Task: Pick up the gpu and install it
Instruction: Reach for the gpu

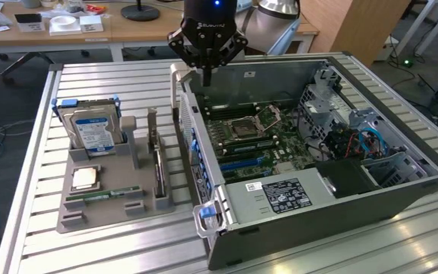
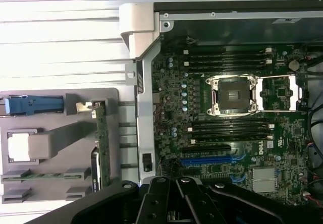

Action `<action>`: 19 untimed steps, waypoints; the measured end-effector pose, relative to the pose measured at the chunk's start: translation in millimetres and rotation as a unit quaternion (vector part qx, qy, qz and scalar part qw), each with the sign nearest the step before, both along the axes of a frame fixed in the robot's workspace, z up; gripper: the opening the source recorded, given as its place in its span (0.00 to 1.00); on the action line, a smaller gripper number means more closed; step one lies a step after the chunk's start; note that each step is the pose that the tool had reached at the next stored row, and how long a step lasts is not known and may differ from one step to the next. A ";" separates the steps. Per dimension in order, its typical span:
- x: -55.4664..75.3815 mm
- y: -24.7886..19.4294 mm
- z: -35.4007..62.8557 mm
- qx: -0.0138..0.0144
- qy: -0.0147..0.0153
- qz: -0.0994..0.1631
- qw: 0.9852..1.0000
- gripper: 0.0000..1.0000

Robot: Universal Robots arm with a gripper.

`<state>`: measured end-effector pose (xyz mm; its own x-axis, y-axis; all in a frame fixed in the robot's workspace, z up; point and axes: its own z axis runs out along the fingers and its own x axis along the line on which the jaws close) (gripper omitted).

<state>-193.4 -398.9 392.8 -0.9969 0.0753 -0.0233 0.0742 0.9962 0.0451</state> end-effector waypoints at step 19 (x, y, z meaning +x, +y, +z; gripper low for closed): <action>-32.7 0.0 -0.1 0.000 0.000 0.000 1.000 0.11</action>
<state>-226.1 -398.9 392.7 -0.9969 0.0753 -0.0233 0.0742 0.9962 0.0450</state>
